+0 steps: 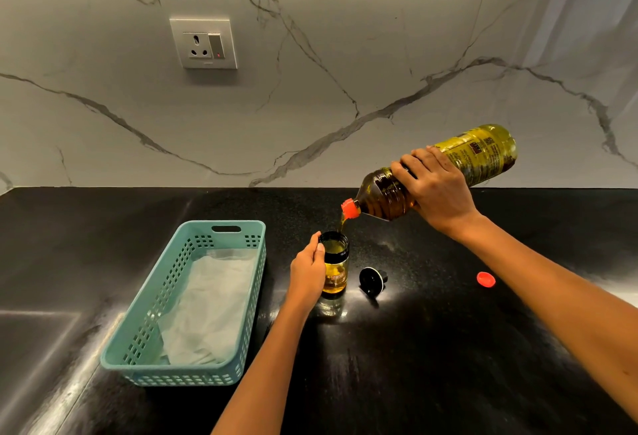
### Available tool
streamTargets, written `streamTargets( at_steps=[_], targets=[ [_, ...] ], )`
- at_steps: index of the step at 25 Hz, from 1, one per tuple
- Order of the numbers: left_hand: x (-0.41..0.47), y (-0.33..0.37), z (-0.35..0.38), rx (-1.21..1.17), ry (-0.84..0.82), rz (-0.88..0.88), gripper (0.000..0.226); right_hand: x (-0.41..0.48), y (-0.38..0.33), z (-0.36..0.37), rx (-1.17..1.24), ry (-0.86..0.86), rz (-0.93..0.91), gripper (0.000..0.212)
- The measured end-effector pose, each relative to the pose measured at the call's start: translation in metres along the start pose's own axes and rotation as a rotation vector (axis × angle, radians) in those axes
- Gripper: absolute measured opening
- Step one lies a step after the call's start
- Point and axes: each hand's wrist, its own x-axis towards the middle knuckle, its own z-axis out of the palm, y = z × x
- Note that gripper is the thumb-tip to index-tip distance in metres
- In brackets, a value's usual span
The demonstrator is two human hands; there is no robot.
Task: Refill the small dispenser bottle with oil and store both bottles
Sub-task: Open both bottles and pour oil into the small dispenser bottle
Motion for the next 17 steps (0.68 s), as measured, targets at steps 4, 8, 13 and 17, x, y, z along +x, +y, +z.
streamTargets(
  at_steps=[4, 8, 13, 17],
  targets=[
    [-0.0004, -0.0013, 0.0014, -0.010, 0.009, -0.008, 0.041, 0.0013, -0.0003, 0.0001, 0.000, -0.001, 0.002, 0.049],
    [-0.0007, -0.0014, 0.0014, -0.002, 0.012, -0.005, 0.040, 0.0019, -0.0008, 0.0010, -0.010, -0.002, -0.010, 0.049],
    [-0.0014, -0.0007, 0.0020, -0.012, 0.015, -0.019, 0.041, 0.0024, -0.0017, 0.0016, -0.026, 0.015, -0.030, 0.047],
    [-0.0024, -0.0002, 0.0025, -0.024, 0.017, -0.021, 0.041, 0.0039, -0.0015, 0.0007, -0.035, 0.029, -0.039, 0.045]
  ],
)
